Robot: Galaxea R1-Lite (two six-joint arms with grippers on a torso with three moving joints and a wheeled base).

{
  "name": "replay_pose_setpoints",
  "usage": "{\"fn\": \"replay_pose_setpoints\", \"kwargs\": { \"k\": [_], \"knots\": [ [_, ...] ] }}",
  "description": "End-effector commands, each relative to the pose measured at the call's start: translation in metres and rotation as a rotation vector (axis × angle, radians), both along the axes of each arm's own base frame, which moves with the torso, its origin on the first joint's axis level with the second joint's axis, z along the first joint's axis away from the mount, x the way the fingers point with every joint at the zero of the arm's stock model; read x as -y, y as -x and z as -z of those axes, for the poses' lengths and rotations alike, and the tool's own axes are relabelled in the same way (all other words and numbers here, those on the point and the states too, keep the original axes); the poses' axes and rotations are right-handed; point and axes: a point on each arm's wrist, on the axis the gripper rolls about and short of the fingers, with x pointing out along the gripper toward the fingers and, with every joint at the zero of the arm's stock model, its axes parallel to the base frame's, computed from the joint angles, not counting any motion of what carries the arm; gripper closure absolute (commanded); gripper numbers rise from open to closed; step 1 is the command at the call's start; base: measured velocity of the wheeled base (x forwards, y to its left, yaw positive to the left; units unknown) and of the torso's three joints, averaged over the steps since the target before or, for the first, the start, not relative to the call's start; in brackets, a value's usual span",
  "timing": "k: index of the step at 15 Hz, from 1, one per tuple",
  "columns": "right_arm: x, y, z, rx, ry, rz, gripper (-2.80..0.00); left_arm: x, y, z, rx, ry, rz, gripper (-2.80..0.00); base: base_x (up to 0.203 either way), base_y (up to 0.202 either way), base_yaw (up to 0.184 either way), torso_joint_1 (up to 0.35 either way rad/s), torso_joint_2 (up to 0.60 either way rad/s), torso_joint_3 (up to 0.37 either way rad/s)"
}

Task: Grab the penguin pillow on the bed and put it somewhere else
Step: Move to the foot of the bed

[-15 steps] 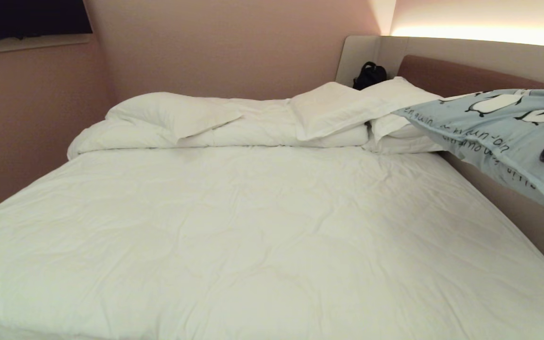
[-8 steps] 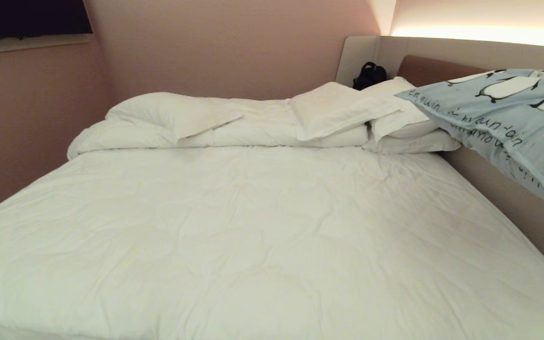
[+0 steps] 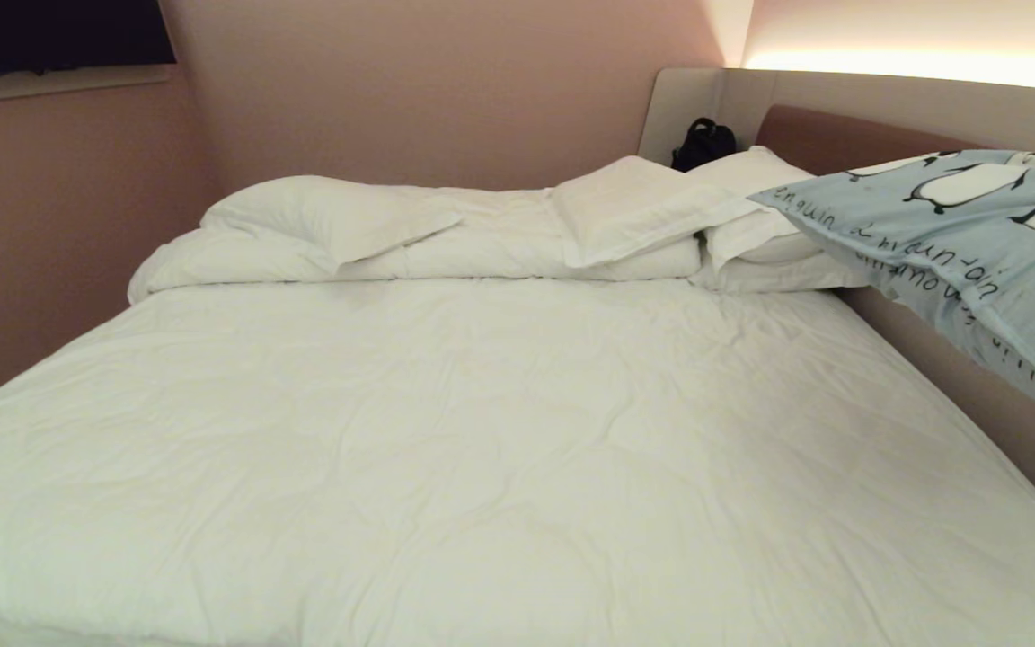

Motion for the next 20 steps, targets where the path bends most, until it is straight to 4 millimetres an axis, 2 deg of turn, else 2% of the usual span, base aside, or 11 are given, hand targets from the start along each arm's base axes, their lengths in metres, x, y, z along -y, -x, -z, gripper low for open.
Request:
{"fn": "replay_pose_setpoints", "kwargs": {
  "k": [1,20],
  "knots": [
    [-0.0006,0.0017,0.0001,0.004,0.002,0.000,0.00,0.0000,0.0000,0.0000,0.001,-0.001,-0.001,0.00,0.000,0.000,0.000,0.000,0.00,0.000],
    [-0.0028,0.0026,0.0039,-0.006,-0.006,-0.011,0.00,0.0000,0.0000,0.0000,0.001,0.000,-0.001,0.00,0.000,0.000,0.000,0.000,0.00,0.000]
  ]
}}
